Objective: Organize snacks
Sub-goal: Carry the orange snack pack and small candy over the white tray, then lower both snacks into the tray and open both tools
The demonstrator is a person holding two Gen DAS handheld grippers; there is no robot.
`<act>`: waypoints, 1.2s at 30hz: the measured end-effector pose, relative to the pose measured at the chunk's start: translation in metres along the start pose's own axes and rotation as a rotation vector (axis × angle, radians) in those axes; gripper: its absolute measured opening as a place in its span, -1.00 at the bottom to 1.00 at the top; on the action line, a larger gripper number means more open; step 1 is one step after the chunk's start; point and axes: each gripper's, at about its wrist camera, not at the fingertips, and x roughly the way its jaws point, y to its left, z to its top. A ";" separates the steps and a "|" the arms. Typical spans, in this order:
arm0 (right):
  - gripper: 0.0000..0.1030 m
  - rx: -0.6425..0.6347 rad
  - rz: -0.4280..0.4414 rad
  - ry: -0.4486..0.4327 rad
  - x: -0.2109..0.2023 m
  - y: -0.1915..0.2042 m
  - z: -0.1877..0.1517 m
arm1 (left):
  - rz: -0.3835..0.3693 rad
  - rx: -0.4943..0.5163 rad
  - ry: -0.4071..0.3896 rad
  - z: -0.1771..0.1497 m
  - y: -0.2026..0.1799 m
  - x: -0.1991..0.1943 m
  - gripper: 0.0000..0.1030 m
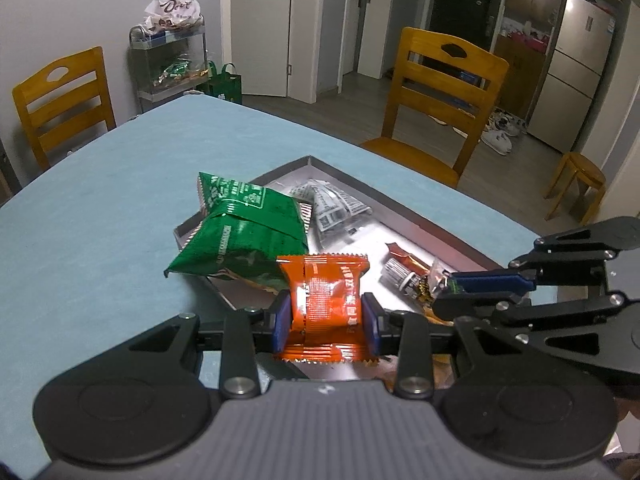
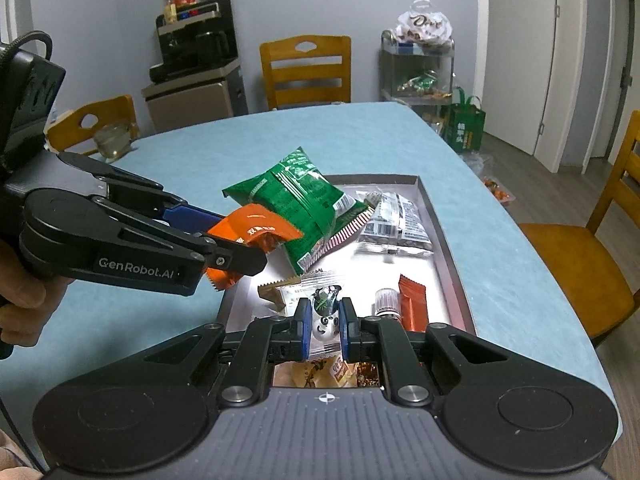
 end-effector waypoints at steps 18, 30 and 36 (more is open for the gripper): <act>-0.69 0.039 -0.027 0.031 0.005 -0.010 -0.006 | -0.023 0.021 0.053 -0.003 -0.008 0.018 -0.34; -0.69 0.051 -0.037 0.056 0.016 -0.012 -0.007 | -0.028 0.026 0.094 -0.006 -0.007 0.031 -0.34; -0.69 0.052 -0.048 0.069 0.022 -0.015 -0.005 | -0.030 0.036 0.111 -0.005 -0.009 0.039 -0.34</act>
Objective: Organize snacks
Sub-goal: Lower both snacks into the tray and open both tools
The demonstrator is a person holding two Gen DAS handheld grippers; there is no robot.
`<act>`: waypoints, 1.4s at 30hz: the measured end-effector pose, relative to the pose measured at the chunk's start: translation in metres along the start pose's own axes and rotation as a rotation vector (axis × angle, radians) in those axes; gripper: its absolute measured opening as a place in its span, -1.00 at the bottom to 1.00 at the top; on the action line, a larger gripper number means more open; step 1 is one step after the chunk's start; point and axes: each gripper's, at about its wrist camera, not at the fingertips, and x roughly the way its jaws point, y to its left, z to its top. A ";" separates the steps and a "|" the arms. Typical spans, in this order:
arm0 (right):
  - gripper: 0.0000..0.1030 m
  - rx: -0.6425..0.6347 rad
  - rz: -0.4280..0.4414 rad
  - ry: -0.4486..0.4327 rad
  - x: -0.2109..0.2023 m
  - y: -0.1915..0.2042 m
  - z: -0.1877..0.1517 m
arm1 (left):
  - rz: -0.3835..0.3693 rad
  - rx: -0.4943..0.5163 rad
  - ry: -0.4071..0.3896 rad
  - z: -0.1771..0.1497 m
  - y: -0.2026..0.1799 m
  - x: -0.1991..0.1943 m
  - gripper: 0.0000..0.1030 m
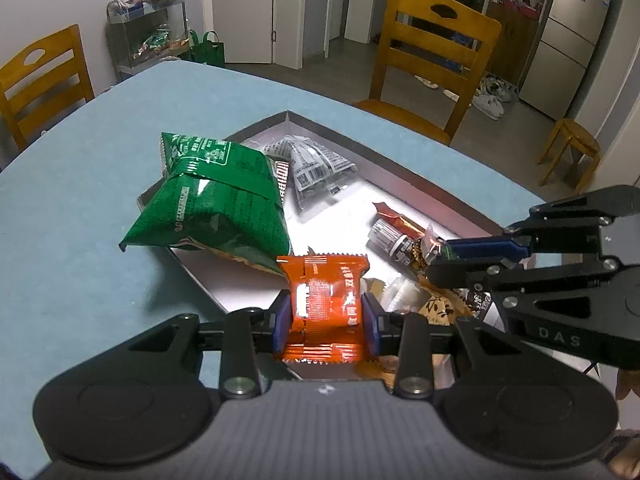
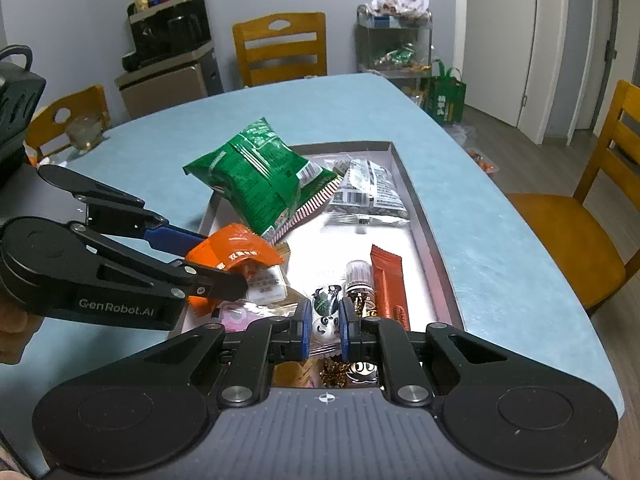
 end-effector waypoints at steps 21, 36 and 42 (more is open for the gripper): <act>-0.67 -0.018 -0.016 0.033 0.015 -0.003 0.003 | 0.003 0.021 0.025 0.004 -0.003 0.010 -0.31; -0.39 -0.007 -0.027 0.030 0.011 -0.003 0.004 | 0.020 0.033 0.001 0.005 -0.003 0.007 0.02; -0.21 0.001 -0.044 0.025 0.008 -0.003 0.004 | 0.024 0.031 -0.010 0.005 -0.003 0.003 0.06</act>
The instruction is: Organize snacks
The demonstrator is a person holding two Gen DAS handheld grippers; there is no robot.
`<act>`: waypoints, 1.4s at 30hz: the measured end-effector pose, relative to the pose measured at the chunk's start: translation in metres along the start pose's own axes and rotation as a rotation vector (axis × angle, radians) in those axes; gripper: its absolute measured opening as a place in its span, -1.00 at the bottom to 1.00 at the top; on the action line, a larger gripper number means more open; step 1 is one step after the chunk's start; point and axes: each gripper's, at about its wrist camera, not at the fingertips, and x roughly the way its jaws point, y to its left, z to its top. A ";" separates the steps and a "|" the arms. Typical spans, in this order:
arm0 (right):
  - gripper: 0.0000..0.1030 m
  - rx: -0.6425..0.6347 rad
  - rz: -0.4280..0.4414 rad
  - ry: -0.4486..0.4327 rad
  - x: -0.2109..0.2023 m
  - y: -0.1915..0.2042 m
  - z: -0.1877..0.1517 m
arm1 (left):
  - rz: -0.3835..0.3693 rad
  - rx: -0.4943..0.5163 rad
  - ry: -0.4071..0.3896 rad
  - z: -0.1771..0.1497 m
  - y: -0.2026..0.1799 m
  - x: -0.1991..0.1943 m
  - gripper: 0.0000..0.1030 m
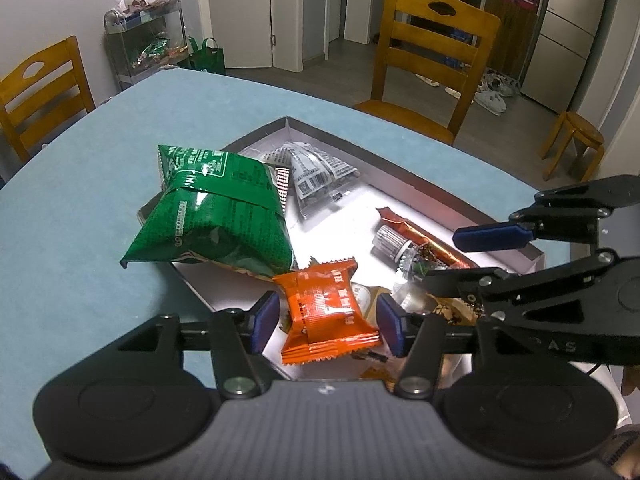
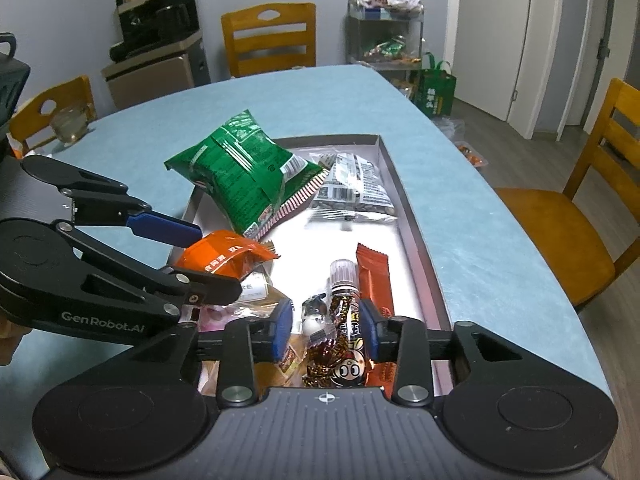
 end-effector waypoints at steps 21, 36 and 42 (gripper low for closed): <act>0.70 0.052 -0.093 -0.019 -0.009 -0.005 -0.002 | 0.058 -0.053 -0.045 -0.007 0.016 -0.018 0.84; 0.97 0.063 -0.108 -0.033 -0.014 0.000 -0.001 | 0.077 -0.068 -0.071 -0.006 0.025 -0.030 0.98; 0.99 0.064 -0.090 -0.046 -0.017 0.005 0.000 | 0.073 -0.087 -0.121 0.003 0.031 -0.044 0.98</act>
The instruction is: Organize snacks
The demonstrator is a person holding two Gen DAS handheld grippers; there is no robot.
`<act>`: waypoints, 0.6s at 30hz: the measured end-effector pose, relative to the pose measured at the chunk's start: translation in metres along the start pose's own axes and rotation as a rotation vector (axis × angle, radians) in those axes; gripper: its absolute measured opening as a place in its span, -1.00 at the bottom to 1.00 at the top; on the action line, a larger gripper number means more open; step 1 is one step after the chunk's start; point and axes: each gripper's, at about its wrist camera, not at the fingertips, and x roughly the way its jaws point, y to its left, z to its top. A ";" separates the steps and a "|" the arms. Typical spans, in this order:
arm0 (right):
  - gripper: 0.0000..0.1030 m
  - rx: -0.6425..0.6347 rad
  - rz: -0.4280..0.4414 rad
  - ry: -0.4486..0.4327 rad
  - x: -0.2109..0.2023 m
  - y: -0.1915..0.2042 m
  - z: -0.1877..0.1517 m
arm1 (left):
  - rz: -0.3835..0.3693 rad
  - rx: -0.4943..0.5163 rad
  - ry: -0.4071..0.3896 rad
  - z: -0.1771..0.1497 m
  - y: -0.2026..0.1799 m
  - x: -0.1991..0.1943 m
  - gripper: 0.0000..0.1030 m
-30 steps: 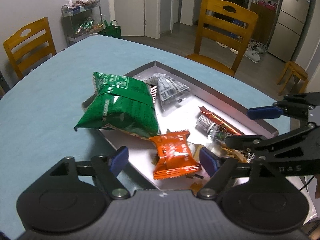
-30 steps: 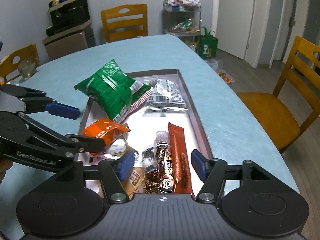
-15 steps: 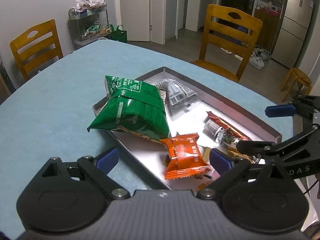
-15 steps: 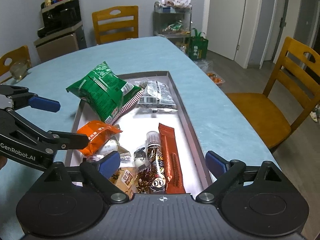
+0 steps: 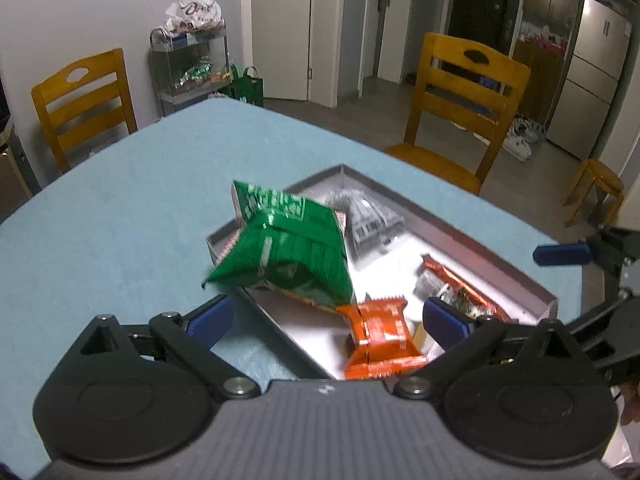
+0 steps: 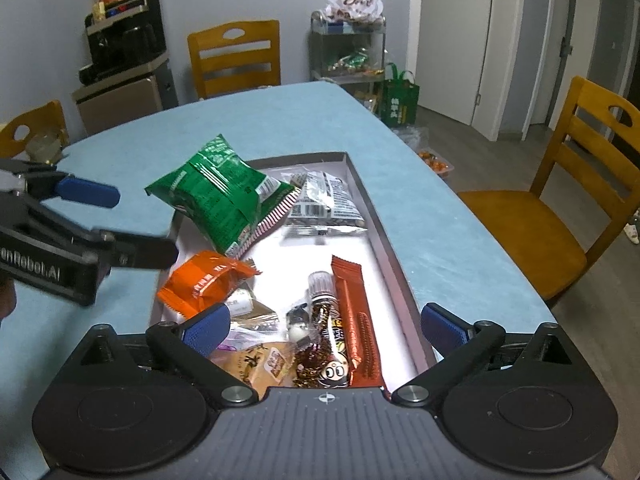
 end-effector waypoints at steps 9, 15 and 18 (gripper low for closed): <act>0.99 0.014 -0.003 -0.010 -0.004 0.000 0.001 | 0.010 -0.022 -0.033 0.009 0.000 -0.008 0.98; 0.99 0.021 -0.010 -0.013 -0.006 -0.001 -0.001 | 0.028 -0.027 -0.037 0.009 0.000 -0.011 0.98; 0.99 0.021 -0.011 -0.013 -0.007 -0.001 -0.001 | 0.030 -0.039 -0.037 0.009 0.001 -0.012 0.98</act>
